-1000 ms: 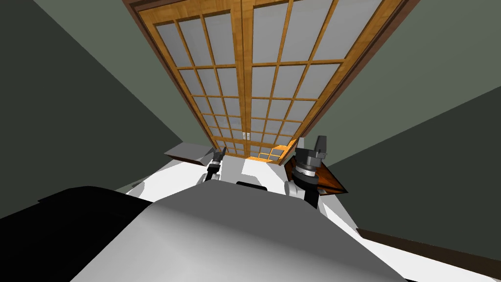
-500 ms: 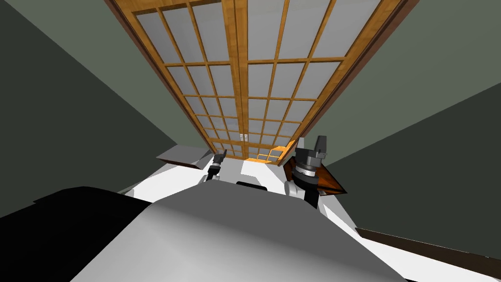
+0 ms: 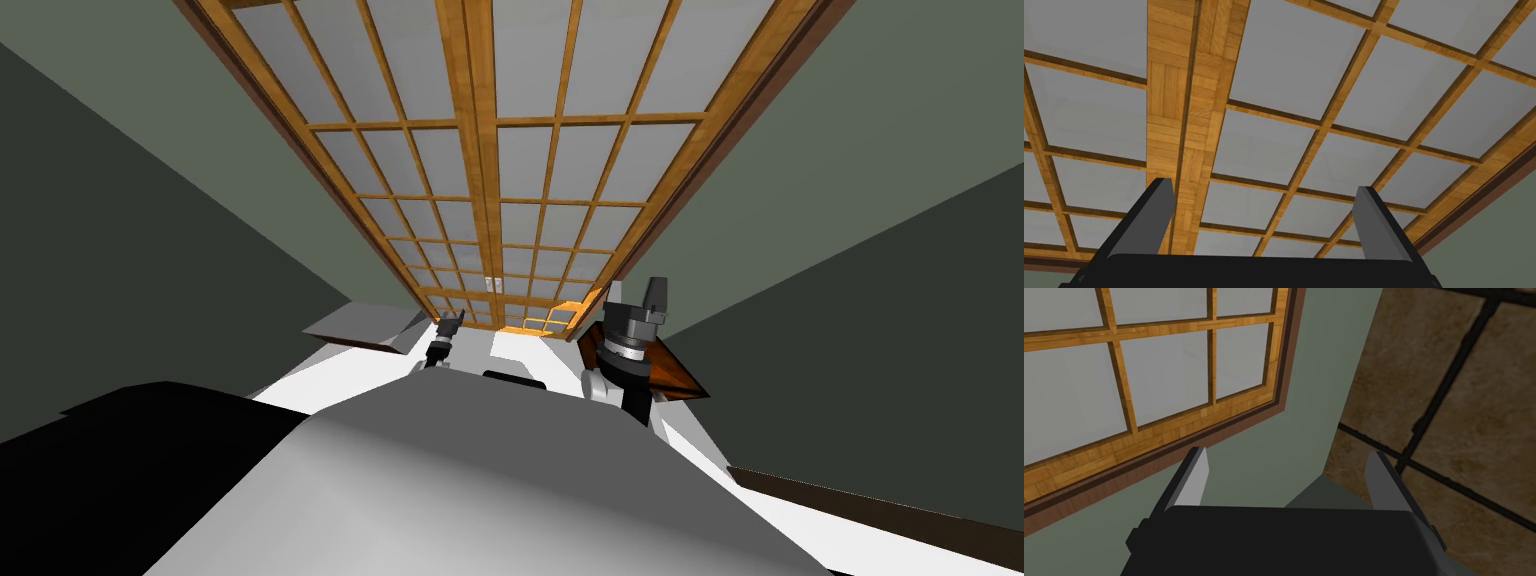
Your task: Pull the door open
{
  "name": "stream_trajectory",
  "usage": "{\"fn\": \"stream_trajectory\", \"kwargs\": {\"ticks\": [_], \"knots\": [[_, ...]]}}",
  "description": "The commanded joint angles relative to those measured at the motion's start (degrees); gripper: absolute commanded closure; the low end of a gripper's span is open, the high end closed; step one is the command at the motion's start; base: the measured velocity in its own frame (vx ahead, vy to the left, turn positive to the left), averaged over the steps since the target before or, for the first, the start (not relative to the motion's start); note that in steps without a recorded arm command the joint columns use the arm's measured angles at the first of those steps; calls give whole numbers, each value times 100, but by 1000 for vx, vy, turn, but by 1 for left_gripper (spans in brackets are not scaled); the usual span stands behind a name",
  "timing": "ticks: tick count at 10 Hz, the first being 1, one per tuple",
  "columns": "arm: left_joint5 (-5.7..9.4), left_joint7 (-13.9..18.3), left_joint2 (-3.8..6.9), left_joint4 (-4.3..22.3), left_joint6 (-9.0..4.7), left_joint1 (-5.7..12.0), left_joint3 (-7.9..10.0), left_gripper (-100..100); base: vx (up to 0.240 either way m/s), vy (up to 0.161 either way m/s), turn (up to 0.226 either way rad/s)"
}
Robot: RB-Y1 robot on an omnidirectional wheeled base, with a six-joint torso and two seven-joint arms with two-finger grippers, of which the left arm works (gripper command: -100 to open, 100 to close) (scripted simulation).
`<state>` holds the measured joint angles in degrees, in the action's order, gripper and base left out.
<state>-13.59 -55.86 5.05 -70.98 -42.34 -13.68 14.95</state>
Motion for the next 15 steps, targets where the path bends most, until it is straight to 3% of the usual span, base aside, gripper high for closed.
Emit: {"fn": "stream_trajectory", "kwargs": {"ticks": [1, 15], "knots": [[-37, -172, -4, 219, -55, 66, 46, -100, 107, 5, -67], [-355, -1490, -170, 1805, -448, 529, 372, -100, 112, 8, -58]]}}
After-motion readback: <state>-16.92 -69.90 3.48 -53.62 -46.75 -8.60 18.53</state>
